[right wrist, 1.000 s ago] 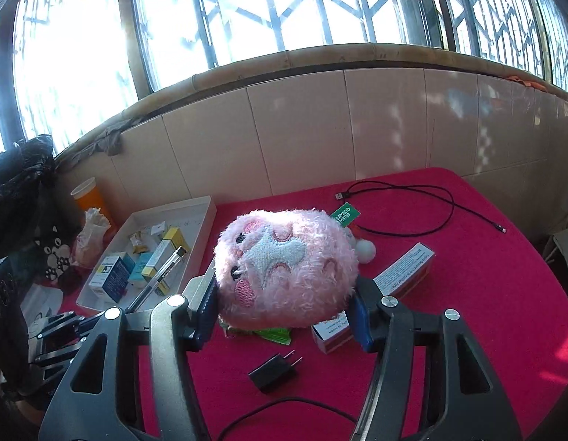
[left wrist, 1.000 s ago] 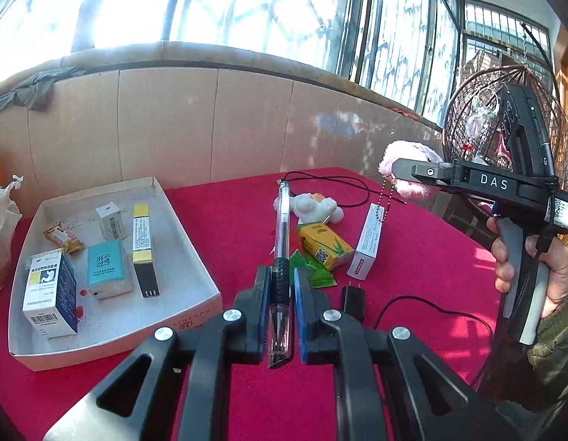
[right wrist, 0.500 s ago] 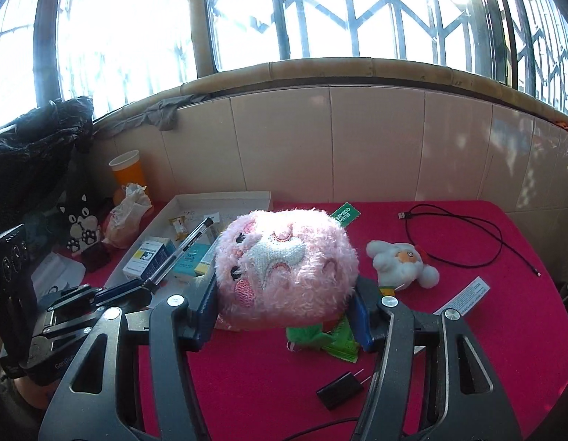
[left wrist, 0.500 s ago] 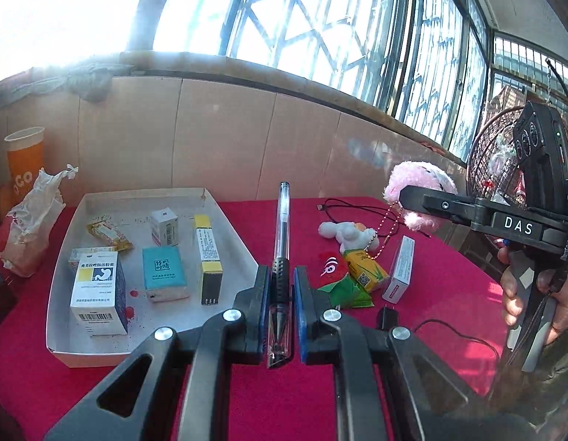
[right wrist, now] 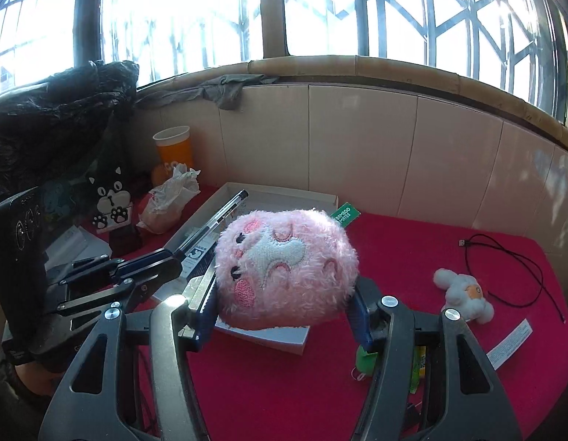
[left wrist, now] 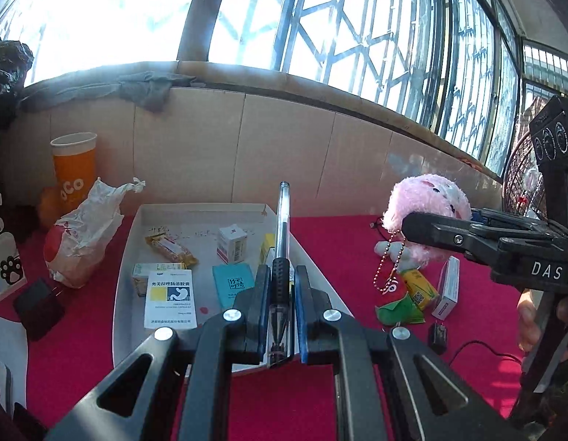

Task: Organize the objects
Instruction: 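Carry the black pen and pink plush over the white tray with both tools, then open both tools to release the pen and pink plush into the tray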

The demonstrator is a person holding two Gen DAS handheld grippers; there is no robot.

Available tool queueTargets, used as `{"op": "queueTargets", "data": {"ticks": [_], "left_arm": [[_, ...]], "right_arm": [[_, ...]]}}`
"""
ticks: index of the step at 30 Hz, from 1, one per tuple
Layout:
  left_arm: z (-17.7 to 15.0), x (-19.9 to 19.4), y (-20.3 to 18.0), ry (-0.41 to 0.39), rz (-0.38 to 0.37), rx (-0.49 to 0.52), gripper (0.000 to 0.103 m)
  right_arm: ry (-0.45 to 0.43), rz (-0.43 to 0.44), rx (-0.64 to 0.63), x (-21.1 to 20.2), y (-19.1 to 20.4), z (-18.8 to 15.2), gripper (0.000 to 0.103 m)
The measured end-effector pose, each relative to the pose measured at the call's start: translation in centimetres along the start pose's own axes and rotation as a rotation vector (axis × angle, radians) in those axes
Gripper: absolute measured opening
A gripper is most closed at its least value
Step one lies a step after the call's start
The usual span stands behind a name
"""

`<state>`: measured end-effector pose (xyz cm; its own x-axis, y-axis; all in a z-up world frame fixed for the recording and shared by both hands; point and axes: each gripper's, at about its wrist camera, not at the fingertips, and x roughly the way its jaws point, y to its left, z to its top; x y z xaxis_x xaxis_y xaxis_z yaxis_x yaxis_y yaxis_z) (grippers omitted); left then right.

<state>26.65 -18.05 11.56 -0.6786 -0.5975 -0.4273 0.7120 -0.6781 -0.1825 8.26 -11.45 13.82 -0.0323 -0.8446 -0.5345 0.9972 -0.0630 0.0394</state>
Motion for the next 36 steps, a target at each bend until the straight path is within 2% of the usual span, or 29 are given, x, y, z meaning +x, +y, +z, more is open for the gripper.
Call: {"op": "queueTargets", "data": {"ticks": [7,15,22,27,36], "left_arm": [[2.2,1.0,3.5,0.001,0.079,-0.018,0.011],[5.5,3.1,5.7,0.013,0.111,-0.022,0.011],[7.3,6.9,6.9,0.075,0.141,-0.007,0.011],[7.8,10.7,8.2,0.137,0.151,-0.043,0.011],[6.6,13.7,9.6,0.177,0.194,-0.051,0.011]], "right_arm": [[0.043,0.064,0.024,3.3,1.5,1.9,0.059],[0.106,0.101,0.08,7.4,2.0,3.6,0.059],[0.118,0.087,0.102,9.7,2.0,4.5,0.059],[0.158,0.064,0.098,12.3,2.4,3.8,0.059],[0.227,0.017,0.121,17.0,1.8,2.4,0.06]]}}
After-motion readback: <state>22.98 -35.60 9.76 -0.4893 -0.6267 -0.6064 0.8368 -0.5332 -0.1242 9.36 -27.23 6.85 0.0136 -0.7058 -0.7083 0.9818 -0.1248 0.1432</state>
